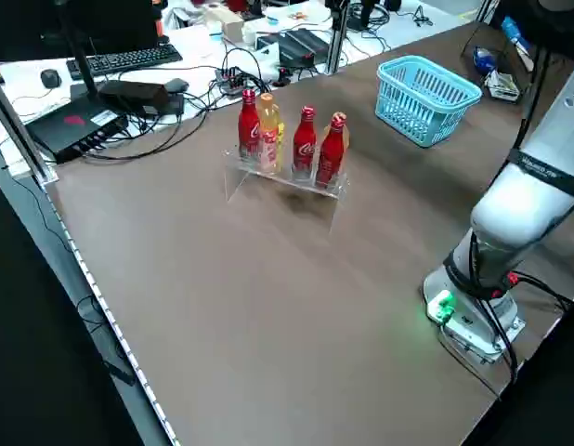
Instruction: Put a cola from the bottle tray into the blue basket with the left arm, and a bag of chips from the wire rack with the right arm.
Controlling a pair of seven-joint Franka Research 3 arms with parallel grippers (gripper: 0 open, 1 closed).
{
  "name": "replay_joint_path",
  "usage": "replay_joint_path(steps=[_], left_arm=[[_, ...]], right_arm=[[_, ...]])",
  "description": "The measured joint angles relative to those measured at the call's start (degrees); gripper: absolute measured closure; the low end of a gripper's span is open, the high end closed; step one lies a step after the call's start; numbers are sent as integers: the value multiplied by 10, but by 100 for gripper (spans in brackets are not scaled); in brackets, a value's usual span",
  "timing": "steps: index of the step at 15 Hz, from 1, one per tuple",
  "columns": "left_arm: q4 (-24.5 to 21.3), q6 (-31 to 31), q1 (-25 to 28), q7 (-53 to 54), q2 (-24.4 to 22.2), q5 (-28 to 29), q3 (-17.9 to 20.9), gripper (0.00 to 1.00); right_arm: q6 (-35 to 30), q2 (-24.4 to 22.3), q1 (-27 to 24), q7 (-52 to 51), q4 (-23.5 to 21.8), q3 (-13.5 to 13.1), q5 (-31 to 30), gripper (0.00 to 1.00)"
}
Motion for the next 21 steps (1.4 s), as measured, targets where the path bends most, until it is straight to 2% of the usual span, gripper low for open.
replay_joint_path(steps=[7,12,13,14,16,21], left_arm=[[-1,-1,8,-2,4,-3,4,0],[-8,-10,96,46,7,-2,9,0],[-8,-10,115,72,7,-2,10,0],[-11,-5,137,109,9,-2,11,0],[-29,18,139,116,9,-2,11,0],[-90,72,139,145,8,-2,10,0]], right_arm=[[6,0,0,0,-2,6,-7,0],[-11,0,1,-11,-3,8,-11,0],[-19,0,-2,-45,-3,6,-13,0],[-34,0,-20,-131,-3,3,-16,0],[-40,0,-43,-193,-3,-1,-21,0],[-38,3,-54,-227,-12,0,-44,0]])
